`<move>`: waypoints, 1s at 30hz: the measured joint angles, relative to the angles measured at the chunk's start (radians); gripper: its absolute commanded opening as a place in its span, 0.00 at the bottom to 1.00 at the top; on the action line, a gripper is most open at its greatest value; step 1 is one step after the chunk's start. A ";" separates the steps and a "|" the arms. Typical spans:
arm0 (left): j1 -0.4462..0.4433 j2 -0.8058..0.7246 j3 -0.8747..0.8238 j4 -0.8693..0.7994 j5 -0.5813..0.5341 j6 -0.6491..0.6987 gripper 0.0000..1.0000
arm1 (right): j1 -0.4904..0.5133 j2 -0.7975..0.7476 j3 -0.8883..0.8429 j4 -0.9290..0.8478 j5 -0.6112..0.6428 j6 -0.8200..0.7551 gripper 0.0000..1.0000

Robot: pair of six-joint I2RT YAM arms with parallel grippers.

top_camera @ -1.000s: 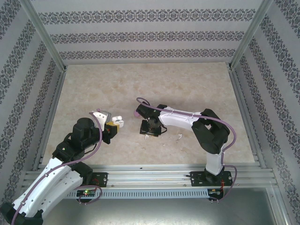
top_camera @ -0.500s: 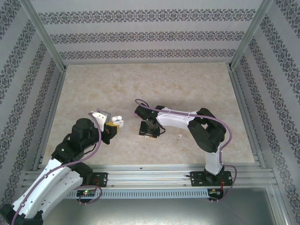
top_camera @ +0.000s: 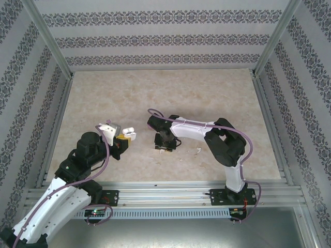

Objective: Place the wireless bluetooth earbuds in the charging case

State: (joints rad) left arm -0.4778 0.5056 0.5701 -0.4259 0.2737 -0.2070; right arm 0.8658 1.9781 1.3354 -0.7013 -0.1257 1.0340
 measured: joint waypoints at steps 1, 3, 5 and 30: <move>0.000 -0.005 -0.005 0.000 0.006 0.001 0.00 | 0.002 0.000 0.002 -0.004 0.006 -0.004 0.32; 0.000 -0.013 -0.020 0.003 0.023 0.005 0.00 | 0.008 0.002 0.006 -0.008 0.018 -0.015 0.30; 0.000 -0.019 -0.039 0.012 0.042 0.009 0.00 | 0.013 0.002 0.008 -0.002 0.025 -0.025 0.29; 0.000 0.083 -0.151 0.442 0.294 0.046 0.00 | 0.146 -0.474 0.000 -0.064 0.439 -0.220 0.25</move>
State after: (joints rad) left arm -0.4782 0.5884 0.4194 0.0158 0.5678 -0.1608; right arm 1.0115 1.5043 1.3354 -0.7658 0.3138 0.8143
